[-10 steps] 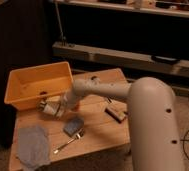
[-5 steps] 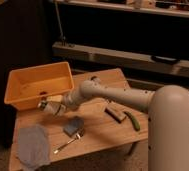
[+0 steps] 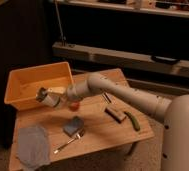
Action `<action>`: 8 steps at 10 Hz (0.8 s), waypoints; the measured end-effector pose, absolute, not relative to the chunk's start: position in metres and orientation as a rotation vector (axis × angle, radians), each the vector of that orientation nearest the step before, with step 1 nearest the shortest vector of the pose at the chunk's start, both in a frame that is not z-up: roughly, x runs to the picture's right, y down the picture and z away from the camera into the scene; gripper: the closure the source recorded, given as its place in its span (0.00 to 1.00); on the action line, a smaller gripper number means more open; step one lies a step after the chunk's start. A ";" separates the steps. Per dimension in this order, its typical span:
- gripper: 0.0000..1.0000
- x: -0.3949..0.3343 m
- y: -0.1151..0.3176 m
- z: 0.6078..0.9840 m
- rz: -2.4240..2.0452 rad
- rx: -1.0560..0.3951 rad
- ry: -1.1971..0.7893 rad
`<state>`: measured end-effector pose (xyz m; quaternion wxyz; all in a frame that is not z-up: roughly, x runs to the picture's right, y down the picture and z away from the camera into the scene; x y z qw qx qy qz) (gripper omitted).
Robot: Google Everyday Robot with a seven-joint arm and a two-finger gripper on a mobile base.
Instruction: Stack cups into tray
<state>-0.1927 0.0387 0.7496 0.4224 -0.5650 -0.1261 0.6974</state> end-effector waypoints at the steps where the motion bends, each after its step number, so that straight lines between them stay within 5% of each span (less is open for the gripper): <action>1: 0.84 -0.191 0.022 0.735 1.736 -1.432 -0.337; 4: 0.84 -0.187 -0.037 0.695 1.711 -1.500 -0.380; 8: 0.84 -0.181 -0.100 0.718 1.770 -1.466 -0.266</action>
